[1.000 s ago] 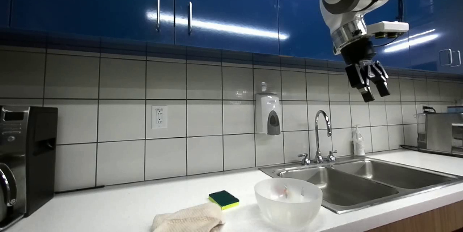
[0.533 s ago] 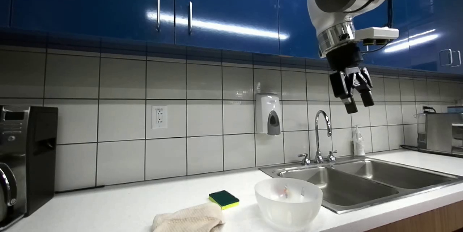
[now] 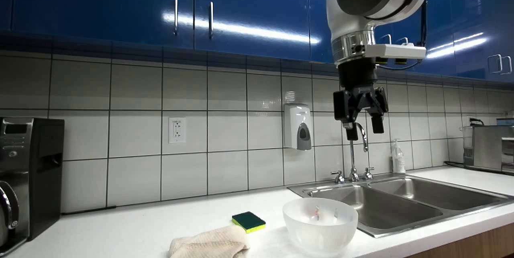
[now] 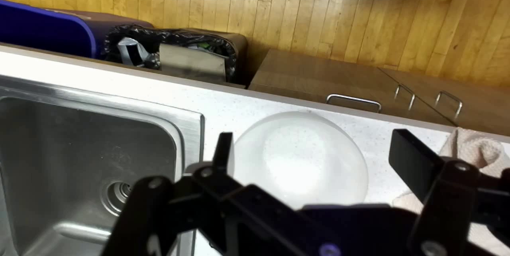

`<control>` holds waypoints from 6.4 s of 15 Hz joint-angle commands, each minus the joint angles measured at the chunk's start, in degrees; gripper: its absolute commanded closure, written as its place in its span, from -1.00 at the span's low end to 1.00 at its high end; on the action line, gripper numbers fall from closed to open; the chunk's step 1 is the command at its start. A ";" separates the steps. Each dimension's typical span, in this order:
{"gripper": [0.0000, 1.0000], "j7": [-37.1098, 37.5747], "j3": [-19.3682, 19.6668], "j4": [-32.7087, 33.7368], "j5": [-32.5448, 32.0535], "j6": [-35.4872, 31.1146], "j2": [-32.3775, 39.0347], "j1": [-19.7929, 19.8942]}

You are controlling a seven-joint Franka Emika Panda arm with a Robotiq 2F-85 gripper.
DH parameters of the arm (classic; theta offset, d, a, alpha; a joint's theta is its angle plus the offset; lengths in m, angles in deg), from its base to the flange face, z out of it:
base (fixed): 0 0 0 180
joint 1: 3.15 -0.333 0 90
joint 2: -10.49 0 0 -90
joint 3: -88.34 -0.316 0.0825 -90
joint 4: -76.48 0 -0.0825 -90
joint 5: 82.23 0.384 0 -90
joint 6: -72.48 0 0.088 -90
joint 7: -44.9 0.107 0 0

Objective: Put the towel in the bowl.

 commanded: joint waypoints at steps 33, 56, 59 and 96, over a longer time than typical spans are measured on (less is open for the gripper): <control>-1.00 10.85 -9.79 25.07 -4.20 -20.01 44.65 -10.35; -1.00 11.73 -2.41 39.47 -5.51 -19.47 63.08 -17.69; -1.00 11.60 -2.00 40.86 -4.87 -19.79 64.64 -17.50; 0.96 10.95 -1.82 38.03 -5.45 -20.85 57.82 -17.63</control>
